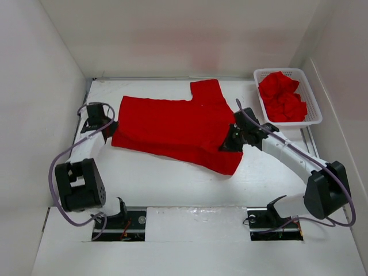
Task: Fold and stack the t-shirts
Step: Fold the flattened tshirt in 1/3 of the way
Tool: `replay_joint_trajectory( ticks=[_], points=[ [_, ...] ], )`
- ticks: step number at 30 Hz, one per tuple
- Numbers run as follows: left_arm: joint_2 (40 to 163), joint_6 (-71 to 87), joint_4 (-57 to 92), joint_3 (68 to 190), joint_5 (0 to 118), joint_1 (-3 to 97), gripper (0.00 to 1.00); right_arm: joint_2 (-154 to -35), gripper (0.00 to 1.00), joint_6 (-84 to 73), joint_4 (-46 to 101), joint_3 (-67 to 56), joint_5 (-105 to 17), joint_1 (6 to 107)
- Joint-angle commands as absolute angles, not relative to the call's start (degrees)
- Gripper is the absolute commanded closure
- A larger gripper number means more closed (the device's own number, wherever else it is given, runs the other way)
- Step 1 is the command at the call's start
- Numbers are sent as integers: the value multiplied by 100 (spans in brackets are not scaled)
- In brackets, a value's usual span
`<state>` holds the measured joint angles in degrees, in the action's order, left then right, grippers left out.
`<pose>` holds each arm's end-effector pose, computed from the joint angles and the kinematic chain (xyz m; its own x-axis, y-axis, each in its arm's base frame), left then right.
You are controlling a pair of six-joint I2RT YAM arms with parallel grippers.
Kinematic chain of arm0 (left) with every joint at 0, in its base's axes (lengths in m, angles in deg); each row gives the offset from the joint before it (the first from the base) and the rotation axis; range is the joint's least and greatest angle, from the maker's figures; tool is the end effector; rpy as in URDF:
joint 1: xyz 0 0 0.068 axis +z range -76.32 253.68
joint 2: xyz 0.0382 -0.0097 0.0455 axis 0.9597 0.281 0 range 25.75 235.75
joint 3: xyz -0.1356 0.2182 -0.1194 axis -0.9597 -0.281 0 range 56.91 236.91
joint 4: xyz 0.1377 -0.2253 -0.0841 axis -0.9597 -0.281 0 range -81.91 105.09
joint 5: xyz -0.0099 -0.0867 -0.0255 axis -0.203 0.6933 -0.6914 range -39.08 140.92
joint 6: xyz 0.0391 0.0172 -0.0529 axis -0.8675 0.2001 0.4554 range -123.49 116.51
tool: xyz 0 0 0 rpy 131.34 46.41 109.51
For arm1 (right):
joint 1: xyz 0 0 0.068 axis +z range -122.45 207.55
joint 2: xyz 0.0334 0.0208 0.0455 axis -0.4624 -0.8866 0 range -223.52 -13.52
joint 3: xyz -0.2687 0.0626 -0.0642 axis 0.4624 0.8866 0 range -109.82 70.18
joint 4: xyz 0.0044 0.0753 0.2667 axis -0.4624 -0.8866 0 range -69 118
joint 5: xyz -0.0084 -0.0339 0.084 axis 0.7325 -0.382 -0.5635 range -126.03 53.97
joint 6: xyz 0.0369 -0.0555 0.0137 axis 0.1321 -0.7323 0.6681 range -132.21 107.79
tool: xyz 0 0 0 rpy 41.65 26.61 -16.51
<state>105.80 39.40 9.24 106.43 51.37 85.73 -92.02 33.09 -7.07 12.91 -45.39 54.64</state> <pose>0.3246 0.0689 0.2265 -0.2871 -0.7572 -0.5867 -0.5433 0.6332 -0.5513 0.2648 0.1455 0.2375 -0.8975 0.3287 -0.2941 0.1539 0.8583 0.4896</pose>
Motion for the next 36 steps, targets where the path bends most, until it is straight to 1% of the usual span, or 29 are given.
replay_joint_trajectory(
  ticks=[1, 4, 8, 13, 16, 21, 26, 27, 29, 33, 36],
  points=[
    [10993, 3676, 860, 11403, 4654, 8028, 100, -9245, 100, 3191, -496, 989, -4395, 5365],
    [11477, 3877, 421, 11913, 4382, 8027, 100, -9358, 100, 3191, -496, 875, -4253, 5304],
    [11715, 4045, 208, 12055, 4187, 8114, 100, -9481, 100, 3244, -496, 804, -4086, 5190],
    [11514, 4220, -221, 11924, 3846, 8229, 100, -9535, 100, 3244, -610, 682, -4034, 5128],
    [11110, 4221, -345, 11704, 3783, 8229, 100, -9290, 100, 3191, -803, 751, -4113, 5128],
    [9943, 4274, -441, 10676, 3941, 8229, 100, -8639, 100, 3436, -1295, 1111, -4113, 5732],
    [8957, 4493, -881, 10316, 3599, 8229, 100, -8121, 100, 3884, -1875, 1472, -4113, 6208],
    [8669, 4563, -777, 10167, 3598, 8229, 100, -8059, 100, 3885, -1936, 1620, -4113, 6261],
    [8508, 4564, -619, 10095, 3677, 8229, 100, -7997, 100, 3947, -1937, 1744, -4113, 6261],
    [8840, 4625, -486, 10217, 3756, 8229, 100, -8119, 100, 3833, -1745, 1693, -4025, 6060],
    [9402, 4686, -345, 10490, 3704, 8229, 100, -8426, 100, 3753, -1525, 1499, -3955, 5726]
  ],
)
